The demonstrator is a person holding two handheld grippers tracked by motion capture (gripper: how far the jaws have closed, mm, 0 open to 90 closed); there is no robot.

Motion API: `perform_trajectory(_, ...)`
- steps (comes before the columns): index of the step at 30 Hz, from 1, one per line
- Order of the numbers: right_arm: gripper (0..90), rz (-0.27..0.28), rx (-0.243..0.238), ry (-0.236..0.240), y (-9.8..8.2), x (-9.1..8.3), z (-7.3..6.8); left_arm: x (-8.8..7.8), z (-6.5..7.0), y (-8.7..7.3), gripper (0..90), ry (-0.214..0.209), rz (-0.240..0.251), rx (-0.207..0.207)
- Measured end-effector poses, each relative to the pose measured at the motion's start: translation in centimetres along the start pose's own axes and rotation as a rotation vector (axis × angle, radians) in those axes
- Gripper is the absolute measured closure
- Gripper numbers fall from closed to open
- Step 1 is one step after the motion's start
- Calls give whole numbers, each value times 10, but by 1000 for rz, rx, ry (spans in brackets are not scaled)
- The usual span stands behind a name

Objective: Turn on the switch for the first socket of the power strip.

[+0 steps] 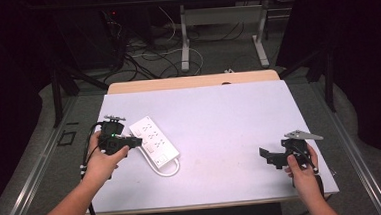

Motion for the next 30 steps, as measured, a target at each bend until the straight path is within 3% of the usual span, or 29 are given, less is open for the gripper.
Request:
perform_trajectory(9,31,-8,-3,2,-1,1,1,10,-3,1,804,5,-33,-13)
perform_trajectory(12,31,-10,-1,2,-1,1,1,15,-1,2,821,17,-24,-20)
perform_trajectory(18,31,-11,0,4,-1,1,1,19,1,0,855,21,-61,-19)
perform_trajectory(21,31,-12,1,5,-1,1,1,24,2,-1,869,34,-54,-38)
perform_trajectory(25,31,-12,2,6,-1,2,1,27,1,-2,880,31,-83,-35)
perform_trajectory(26,31,-13,2,6,-2,2,1,30,2,-2,885,34,-67,-47)
perform_trajectory(30,31,-13,3,7,-2,2,1,34,3,-2,895,29,-83,-56)
Point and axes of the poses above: each handheld gripper's, and its own axes: x roughly forward along the jaws, y roughly out of its top, z roughly to its right, the point moved 5 cm from there along x, roughly forward along the jaws, and after that the axes turned 15 degrees about y, right-handed, at the moved point
